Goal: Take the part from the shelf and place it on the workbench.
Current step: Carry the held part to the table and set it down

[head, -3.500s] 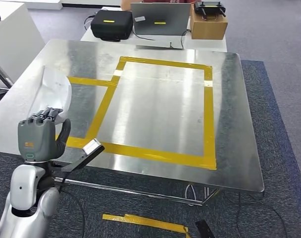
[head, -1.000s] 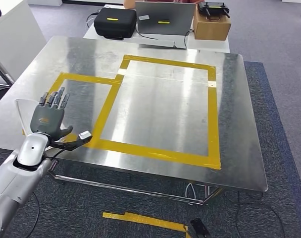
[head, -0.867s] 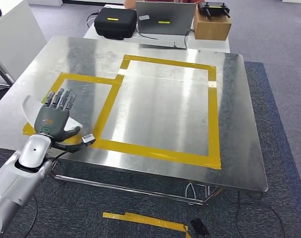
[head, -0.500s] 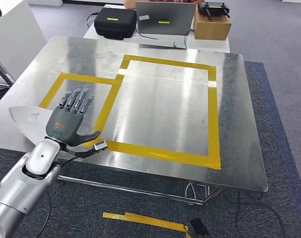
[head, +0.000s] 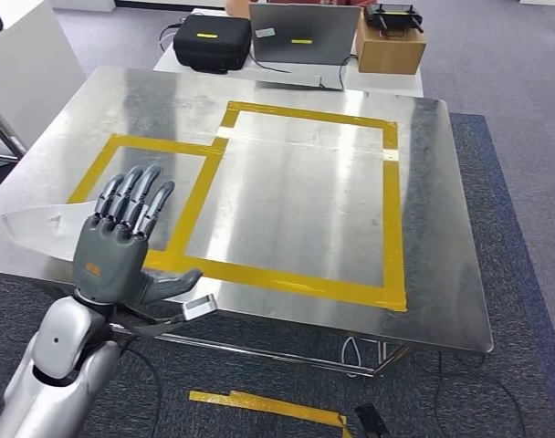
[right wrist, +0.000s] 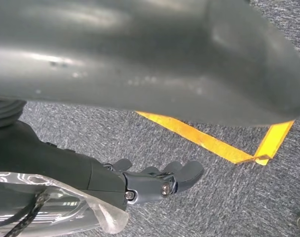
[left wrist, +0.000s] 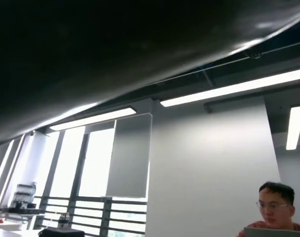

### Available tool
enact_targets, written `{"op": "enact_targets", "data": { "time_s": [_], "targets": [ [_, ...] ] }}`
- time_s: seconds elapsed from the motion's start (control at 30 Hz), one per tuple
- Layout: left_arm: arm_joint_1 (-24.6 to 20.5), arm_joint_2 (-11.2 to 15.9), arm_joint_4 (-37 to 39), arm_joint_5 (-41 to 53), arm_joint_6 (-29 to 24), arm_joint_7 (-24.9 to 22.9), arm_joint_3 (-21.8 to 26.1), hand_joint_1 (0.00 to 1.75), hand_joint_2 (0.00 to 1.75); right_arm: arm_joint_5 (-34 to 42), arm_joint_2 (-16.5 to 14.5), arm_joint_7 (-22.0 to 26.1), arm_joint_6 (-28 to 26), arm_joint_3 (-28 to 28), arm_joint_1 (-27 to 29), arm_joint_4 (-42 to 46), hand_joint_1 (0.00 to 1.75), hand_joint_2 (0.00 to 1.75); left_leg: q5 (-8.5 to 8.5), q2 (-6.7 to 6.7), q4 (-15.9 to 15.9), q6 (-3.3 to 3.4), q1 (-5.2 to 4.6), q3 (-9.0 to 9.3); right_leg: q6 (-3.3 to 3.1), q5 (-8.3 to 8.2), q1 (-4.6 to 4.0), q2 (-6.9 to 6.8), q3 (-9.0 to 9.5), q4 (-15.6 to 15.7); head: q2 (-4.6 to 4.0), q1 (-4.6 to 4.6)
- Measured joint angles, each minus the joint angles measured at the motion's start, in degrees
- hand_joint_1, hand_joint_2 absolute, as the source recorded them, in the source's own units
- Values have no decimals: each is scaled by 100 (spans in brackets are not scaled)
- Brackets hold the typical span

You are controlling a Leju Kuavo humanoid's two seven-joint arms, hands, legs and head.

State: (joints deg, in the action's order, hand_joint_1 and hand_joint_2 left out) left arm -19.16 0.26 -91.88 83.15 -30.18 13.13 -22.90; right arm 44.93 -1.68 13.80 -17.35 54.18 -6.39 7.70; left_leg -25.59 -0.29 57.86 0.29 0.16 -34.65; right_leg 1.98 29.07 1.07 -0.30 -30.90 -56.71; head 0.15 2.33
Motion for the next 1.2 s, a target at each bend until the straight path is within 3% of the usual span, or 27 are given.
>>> {"op": "enact_targets", "data": {
  "time_s": [0.27,0.9,1.07,1.2],
  "targets": [
    [593,-251,-574,-660,-16,734,572,0,0,306,-2,27,-77,0,23,-6,0,0,0,0,0,-1,0,2,0,1,0,-2,2,-1,0,1],
    [887,-443,-776,-712,3,970,1083,0,0,691,-2,123,-71,4,25,-21,0,0,-6,-1,7,9,-22,2,4,-1,16,-6,5,2,0,0],
    [896,-475,-776,-704,10,985,1135,0,0,734,-2,122,-77,48,25,-27,0,0,-33,-1,37,51,-43,-1,38,7,42,-6,14,4,0,-1],
    [897,-500,-776,-699,12,986,1136,0,0,761,-2,120,-77,91,20,-28,0,0,-34,5,5,121,-49,23,106,12,66,1,26,35,0,-2]
  ]
}}
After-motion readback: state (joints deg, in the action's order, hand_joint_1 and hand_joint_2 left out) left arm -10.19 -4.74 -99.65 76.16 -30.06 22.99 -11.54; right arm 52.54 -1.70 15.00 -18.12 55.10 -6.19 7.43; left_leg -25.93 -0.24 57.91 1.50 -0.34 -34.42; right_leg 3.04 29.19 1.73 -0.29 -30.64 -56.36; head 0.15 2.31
